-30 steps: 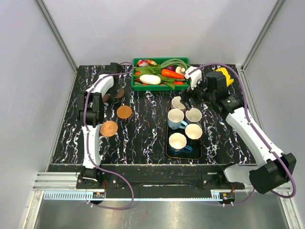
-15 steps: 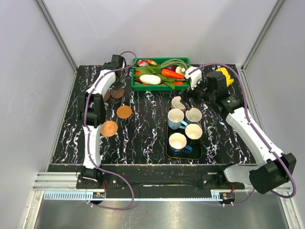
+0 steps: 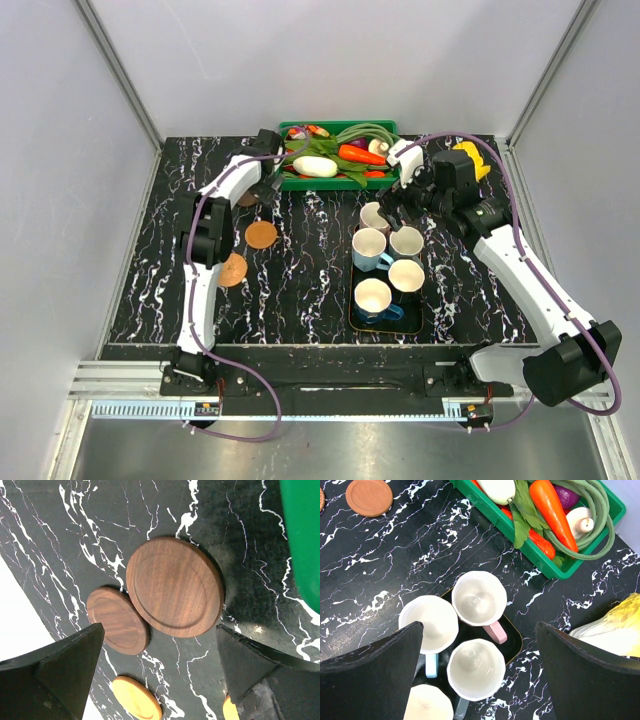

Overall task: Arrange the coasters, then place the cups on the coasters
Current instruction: Move the coaster to the center of the board.

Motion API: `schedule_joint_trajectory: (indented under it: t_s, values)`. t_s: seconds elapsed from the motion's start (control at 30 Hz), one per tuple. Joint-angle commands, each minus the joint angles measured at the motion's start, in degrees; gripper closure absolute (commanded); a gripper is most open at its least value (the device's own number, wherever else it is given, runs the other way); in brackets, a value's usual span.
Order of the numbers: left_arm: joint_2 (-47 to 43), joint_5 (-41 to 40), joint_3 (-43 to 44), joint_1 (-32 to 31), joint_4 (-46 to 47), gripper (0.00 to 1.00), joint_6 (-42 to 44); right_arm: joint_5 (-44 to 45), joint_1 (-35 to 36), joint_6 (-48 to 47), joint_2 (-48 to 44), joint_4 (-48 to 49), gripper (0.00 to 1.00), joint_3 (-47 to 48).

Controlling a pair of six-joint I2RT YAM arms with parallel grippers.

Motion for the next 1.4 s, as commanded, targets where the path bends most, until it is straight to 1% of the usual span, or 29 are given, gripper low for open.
schedule_joint_trajectory:
  t_s: [0.0,0.23,0.43,0.57,0.73,0.93,1.17,1.3,1.37]
  values:
    - [0.64,-0.38,0.03,0.31,0.98,0.01,-0.15,-0.24,-0.27,-0.7,-0.11,2.45,0.0,-0.23]
    - [-3.57,1.11,-2.52,0.92,5.2,0.01,-2.08,-0.24,-0.27,-0.79,-0.11,2.63,0.0,-0.31]
    - [-2.53,0.23,-0.94,0.92,4.5,0.01,-2.61,-0.07,-0.27,-1.05,-0.2,2.63,0.0,-0.49]
    - [-4.8,2.6,-3.39,0.92,5.99,0.01,-3.14,0.02,-0.27,-1.14,-0.11,2.63,0.0,-0.49]
    - [-6.83,3.04,-4.02,1.45,8.02,0.01,-4.11,0.02,-0.18,-1.23,0.24,2.63,0.0,-0.49]
    - [-6.74,2.25,-4.01,1.8,8.63,0.01,-4.46,0.02,-0.27,-1.41,0.24,2.54,0.0,-0.58]
    - [-3.85,-2.23,-3.14,1.89,9.16,0.01,-3.49,0.11,-0.27,-1.41,0.42,2.63,0.0,-0.58]
    - [-1.56,-2.41,-2.69,1.98,7.84,0.01,-2.7,0.11,-0.27,-1.49,0.42,2.54,0.0,-0.67]
    - [-1.73,-0.4,-3.04,1.89,7.4,0.01,-2.88,0.11,-0.35,-1.32,0.5,2.63,0.01,-0.58]
